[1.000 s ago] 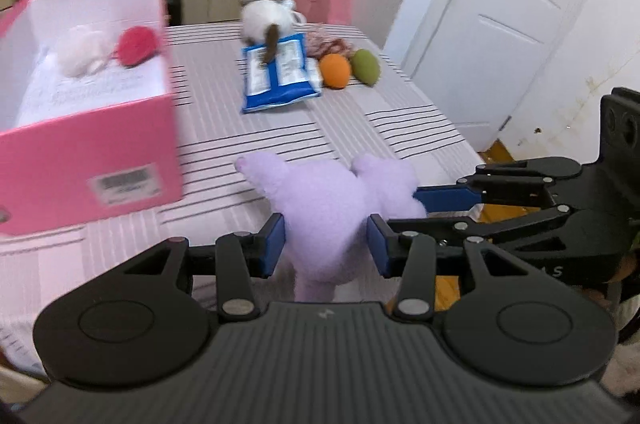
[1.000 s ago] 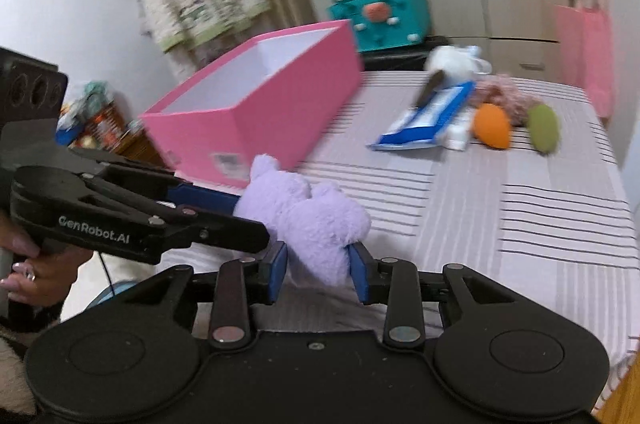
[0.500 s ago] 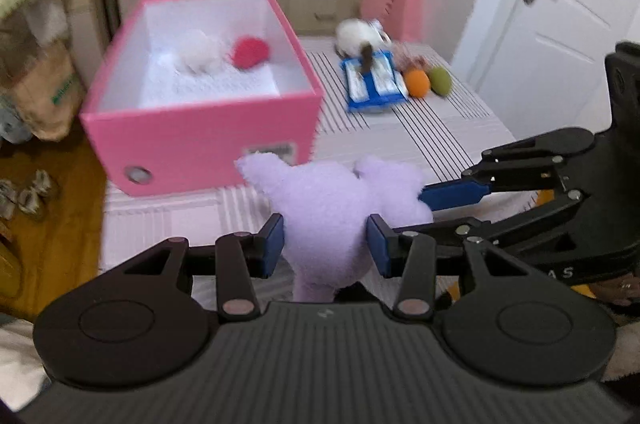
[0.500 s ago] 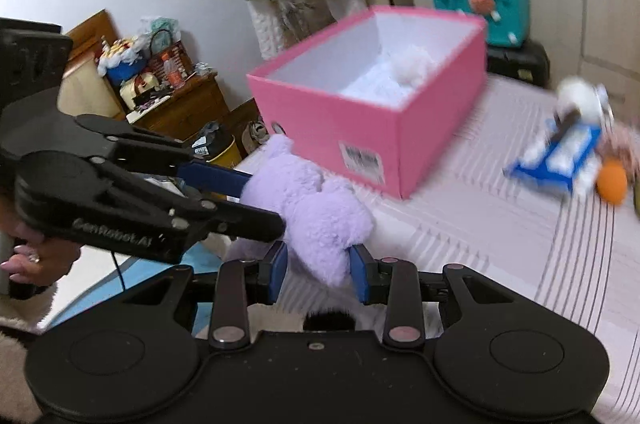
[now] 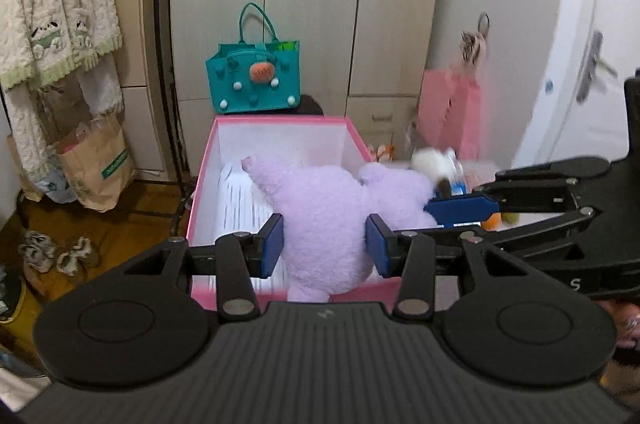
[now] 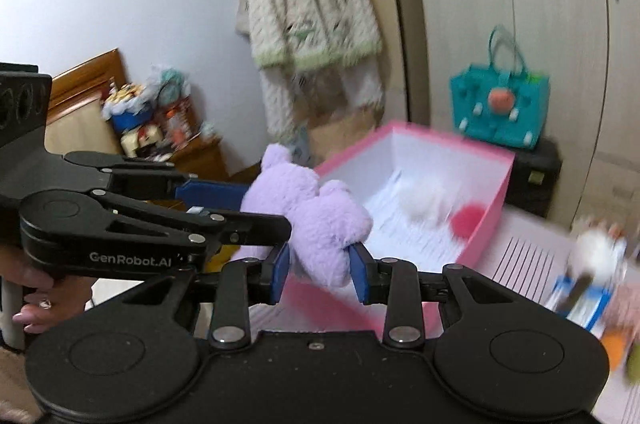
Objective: Organize soft objects
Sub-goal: 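Carry the bunny over the pink box and open both tools, then move both tools back toward the remaining items on the table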
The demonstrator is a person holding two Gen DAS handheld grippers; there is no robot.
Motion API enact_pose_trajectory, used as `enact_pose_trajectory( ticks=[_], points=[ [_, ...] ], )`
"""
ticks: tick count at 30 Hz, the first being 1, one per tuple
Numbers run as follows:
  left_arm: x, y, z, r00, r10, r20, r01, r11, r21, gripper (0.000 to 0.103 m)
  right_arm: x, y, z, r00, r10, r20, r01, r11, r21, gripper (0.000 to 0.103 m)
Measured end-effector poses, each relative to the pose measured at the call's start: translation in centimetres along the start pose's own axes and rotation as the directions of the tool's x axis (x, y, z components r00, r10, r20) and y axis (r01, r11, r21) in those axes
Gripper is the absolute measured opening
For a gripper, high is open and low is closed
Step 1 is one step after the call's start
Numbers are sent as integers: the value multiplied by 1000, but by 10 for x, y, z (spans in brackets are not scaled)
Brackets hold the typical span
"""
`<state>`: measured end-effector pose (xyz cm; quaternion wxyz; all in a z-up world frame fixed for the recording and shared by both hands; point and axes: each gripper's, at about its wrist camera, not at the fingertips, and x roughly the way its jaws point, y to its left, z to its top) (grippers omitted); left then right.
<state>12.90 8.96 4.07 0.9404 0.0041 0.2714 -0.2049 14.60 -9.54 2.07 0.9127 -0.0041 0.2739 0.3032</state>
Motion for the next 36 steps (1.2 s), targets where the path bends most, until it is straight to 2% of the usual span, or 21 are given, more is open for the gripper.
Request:
enact_pose_trajectory(
  ticks=[3, 7, 12, 16, 18, 21, 23, 27, 32, 36],
  points=[
    [28, 13, 16, 1000, -15, 5, 15, 999, -28, 42, 20, -23, 17, 1000, 9, -1, -9, 1000, 23, 39],
    [70, 29, 32, 999, -39, -32, 37, 997, -63, 42, 50, -54, 29, 1000, 6, -23, -4, 999, 51, 39],
    [121, 46, 36, 992, -69, -101, 55, 989, -138, 42, 86, -86, 32, 998, -8, -66, 15, 995, 96, 39],
    [147, 54, 32, 983, -91, -159, 60, 980, -190, 42, 107, -102, 31, 994, -13, -111, 27, 992, 123, 39],
    [158, 59, 29, 975, -107, -195, 64, 974, -218, 42, 114, -102, 31, 991, -50, -124, 62, 993, 96, 39],
    [172, 61, 26, 969, -107, -223, 57, 974, -221, 42, 122, -95, 34, 979, -143, -145, 143, 990, -10, 39],
    [172, 61, 26, 974, -73, -216, 29, 979, -202, 47, 126, -92, 35, 971, -181, -157, 175, 983, -50, 39],
    [156, 54, 31, 987, -19, -161, -3, 991, -135, 50, 123, -94, 31, 956, -258, -143, 243, 964, -111, 40],
    [123, 37, 41, 991, -32, -131, 27, 999, -42, 53, 95, -96, 32, 980, -151, -132, 145, 988, -54, 42],
    [89, 16, 44, 991, -54, -122, 59, 998, 34, 55, 65, -95, 35, 990, -70, -121, 71, 998, -3, 44]
  ],
)
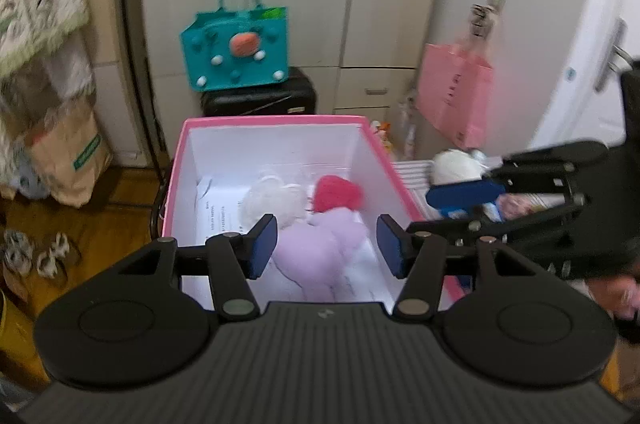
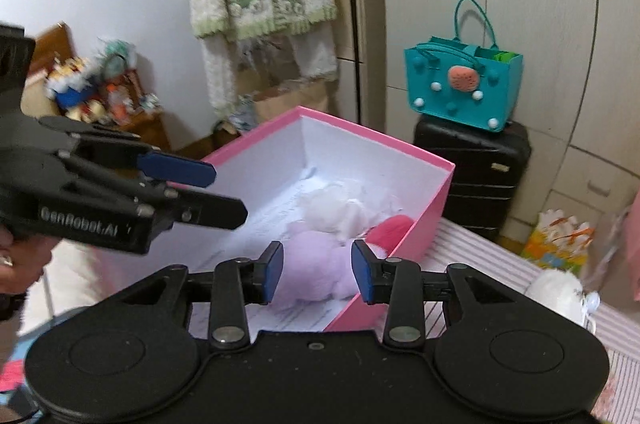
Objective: Organize soft objects
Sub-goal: 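Move both tools back toward the remaining items on the table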
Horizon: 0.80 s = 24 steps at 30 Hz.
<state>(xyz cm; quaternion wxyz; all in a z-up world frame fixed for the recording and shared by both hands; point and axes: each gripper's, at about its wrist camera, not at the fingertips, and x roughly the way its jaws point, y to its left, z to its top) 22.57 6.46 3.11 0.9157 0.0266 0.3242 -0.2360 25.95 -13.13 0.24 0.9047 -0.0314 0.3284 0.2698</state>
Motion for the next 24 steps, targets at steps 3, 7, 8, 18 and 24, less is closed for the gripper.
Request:
enact_pose_trajectory(
  ticks=[3, 7, 8, 18, 24],
  points=[
    [-26, -18, -3, 1000, -27, -3, 27, 998, 56, 58, -27, 1, -4, 999, 41, 4, -41, 999, 17, 47],
    [-54, -39, -7, 997, -73, -32, 76, 991, 113, 59, -72, -2, -18, 997, 74, 6, -74, 996, 42, 48],
    [-62, -44, -10, 996, -77, -34, 81, 988, 130, 60, -81, -3, -22, 997, 76, 3, -76, 996, 44, 48],
    [-87, -94, -41, 984, -147, -104, 170, 952, 255, 63, -166, -3, -86, 999, -32, -2, 32, 999, 37, 50],
    [-81, -122, -61, 967, -195, -163, 235, 930, 281, 63, -189, -10, -125, 997, -77, -10, 78, 994, 80, 51]
  ],
)
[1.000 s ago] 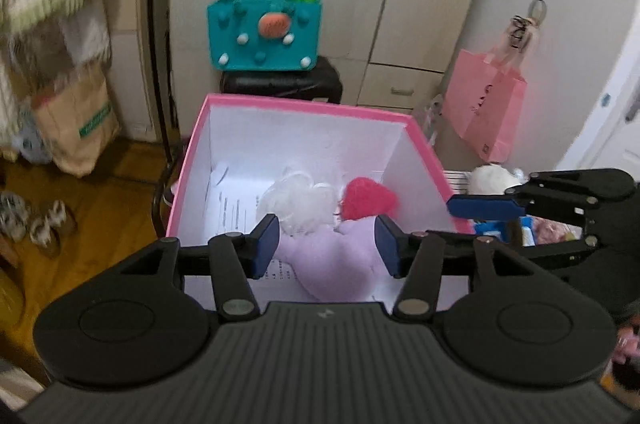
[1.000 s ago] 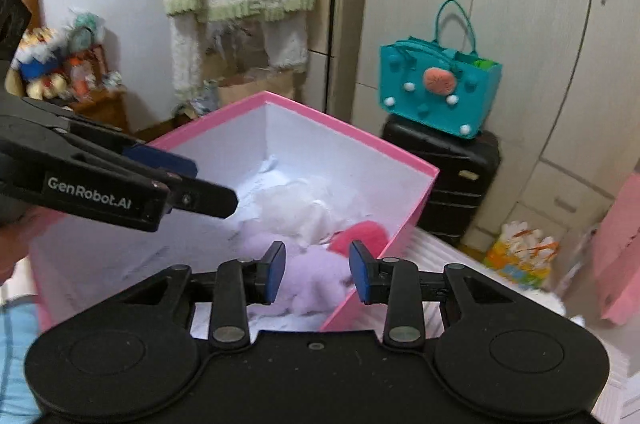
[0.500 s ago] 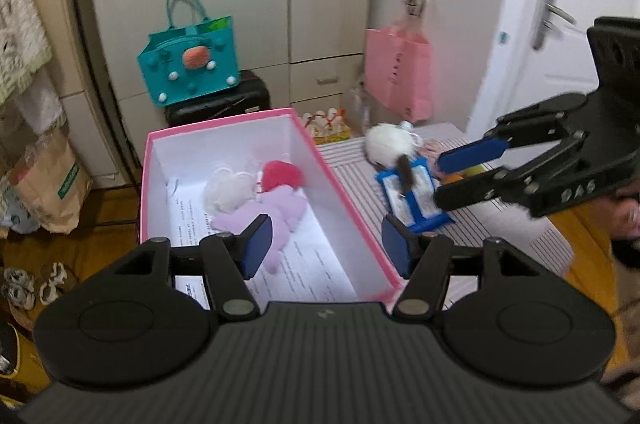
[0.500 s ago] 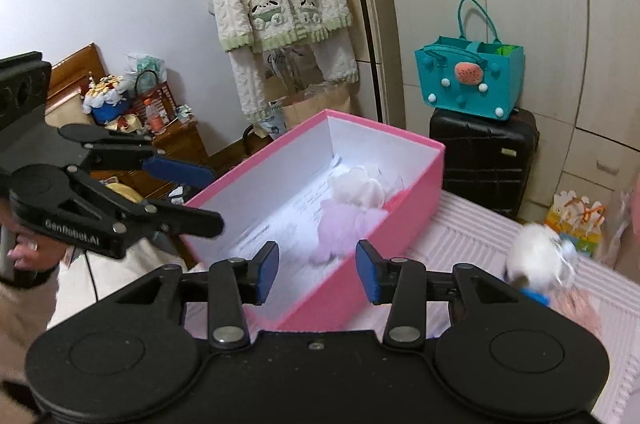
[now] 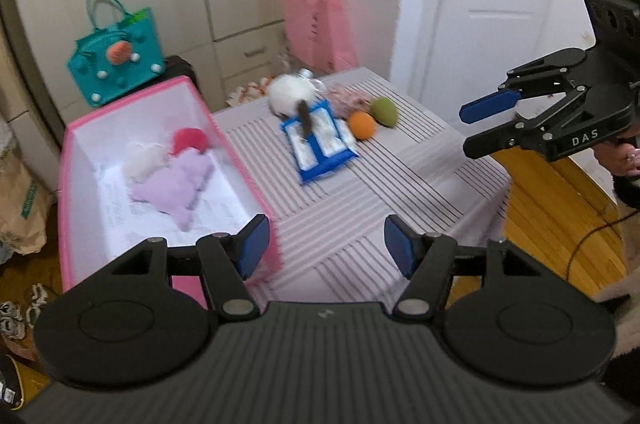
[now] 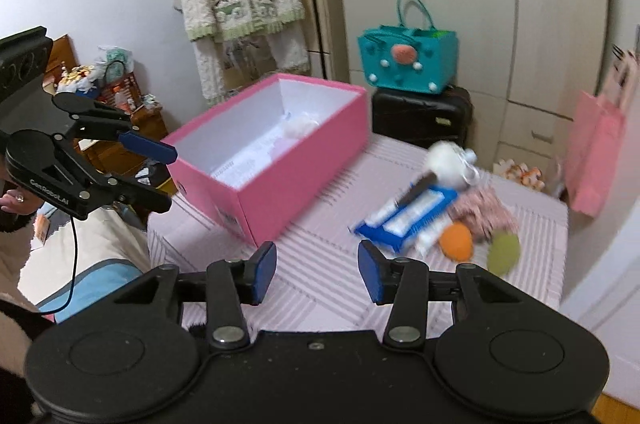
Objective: Organize soft objects
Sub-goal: 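Move both tools back toward the remaining items on the table, then grasp the pink floral scrunchie with the right tool while the left tool approaches the orange sponge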
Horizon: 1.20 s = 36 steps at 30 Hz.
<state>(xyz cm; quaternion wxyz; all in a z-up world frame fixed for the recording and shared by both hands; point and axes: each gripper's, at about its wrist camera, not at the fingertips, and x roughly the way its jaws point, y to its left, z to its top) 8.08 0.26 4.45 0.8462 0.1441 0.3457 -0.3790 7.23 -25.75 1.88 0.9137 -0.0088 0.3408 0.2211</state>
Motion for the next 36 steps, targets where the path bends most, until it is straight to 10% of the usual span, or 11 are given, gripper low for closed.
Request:
enact_pose_trajectory(
  ticks=[16, 36],
  points=[
    [81, -28, -6, 992, -124, -2, 124, 992, -3, 62, 23, -75, -67, 998, -38, -54, 48, 982, 185, 52],
    [192, -47, 26, 986, -108, 128, 107, 994, 15, 59, 84, -148, -51, 999, -49, 17, 43, 965, 257, 64]
  ],
)
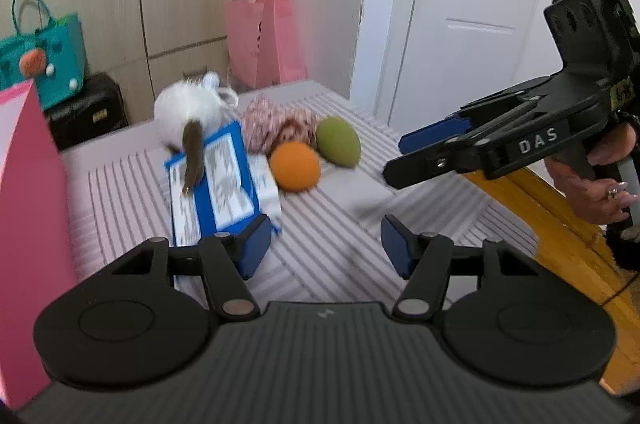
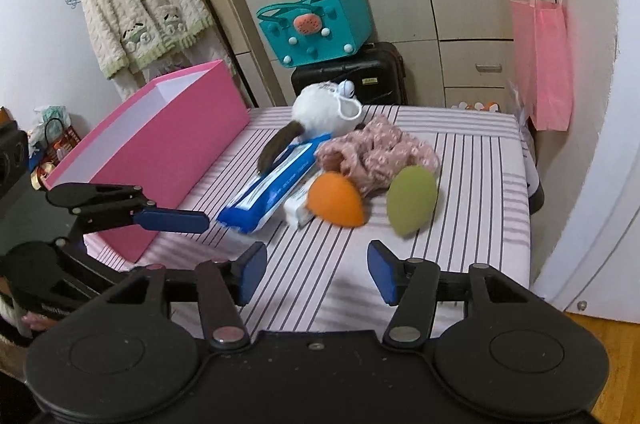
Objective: Organize soft objects
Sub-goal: 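Grasp the pink floral scrunchie with the right tool while the left tool approaches the orange sponge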
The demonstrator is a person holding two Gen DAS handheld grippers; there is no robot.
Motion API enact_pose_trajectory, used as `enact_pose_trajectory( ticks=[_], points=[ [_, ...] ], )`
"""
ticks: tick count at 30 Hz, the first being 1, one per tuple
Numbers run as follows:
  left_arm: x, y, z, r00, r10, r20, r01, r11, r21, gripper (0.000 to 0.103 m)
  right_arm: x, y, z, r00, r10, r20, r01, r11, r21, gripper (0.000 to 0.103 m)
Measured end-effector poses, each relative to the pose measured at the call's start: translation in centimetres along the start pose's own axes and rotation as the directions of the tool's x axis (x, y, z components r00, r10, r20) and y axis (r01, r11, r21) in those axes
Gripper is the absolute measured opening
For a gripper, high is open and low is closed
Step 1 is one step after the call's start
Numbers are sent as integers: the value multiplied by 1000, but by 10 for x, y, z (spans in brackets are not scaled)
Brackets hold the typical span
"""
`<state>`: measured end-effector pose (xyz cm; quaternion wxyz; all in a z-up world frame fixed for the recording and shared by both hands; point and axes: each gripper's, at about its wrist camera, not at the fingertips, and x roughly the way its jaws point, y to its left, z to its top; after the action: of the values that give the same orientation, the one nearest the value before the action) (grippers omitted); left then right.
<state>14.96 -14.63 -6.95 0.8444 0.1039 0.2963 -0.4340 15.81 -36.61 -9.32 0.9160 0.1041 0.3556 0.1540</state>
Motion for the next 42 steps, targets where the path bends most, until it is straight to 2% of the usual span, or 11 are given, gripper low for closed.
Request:
enact_pose_trajectory(
  ticks=[4, 6, 12, 20, 25, 31, 34, 36, 37, 39, 42],
  points=[
    [12, -7, 10, 999, 27, 43, -29, 998, 48, 59, 10, -13, 12, 1000, -4, 24, 4, 1000, 13, 67],
    [18, -8, 15, 998, 24, 53, -27, 998, 49, 59, 13, -19, 17, 999, 4, 44, -5, 1000, 25, 79],
    [44, -12, 23, 995, 72, 70, -78, 993, 86, 52, 31, -34, 43, 997, 51, 63, -54, 998, 38, 88],
    [72, -5, 27, 994, 98, 47, -102, 992, 74, 48, 83, -58, 71, 999, 40, -22, -39, 998, 54, 89],
    [79, -6, 25, 993, 114, 38, -117, 989, 86, 48, 111, -77, 75, 987, 138, -84, -128, 986, 107, 92],
    [88, -9, 25, 987, 160, 0, -160, 982, 97, 48, 127, -66, 72, 986, 122, -110, -117, 992, 48, 91],
    [91, -11, 27, 986, 168, -4, -167, 982, 86, 51, 125, -63, 71, 991, 85, -103, -84, 996, 15, 74],
    [94, -12, 28, 984, 180, -9, -179, 981, 78, 51, 123, -60, 68, 993, 64, -97, -65, 998, -8, 51],
    [95, -13, 28, 981, 193, -10, -191, 978, 80, 51, 120, -61, 68, 992, 84, -92, -84, 996, 3, 44],
    [99, -15, 29, 977, 214, -16, -211, 973, 92, 49, 117, -62, 69, 993, 86, -83, -85, 996, 10, 23],
    [98, -19, 27, 974, 228, -7, -226, 967, 119, 44, 114, -61, 69, 997, 57, -57, -57, 998, -8, 14]
  ],
)
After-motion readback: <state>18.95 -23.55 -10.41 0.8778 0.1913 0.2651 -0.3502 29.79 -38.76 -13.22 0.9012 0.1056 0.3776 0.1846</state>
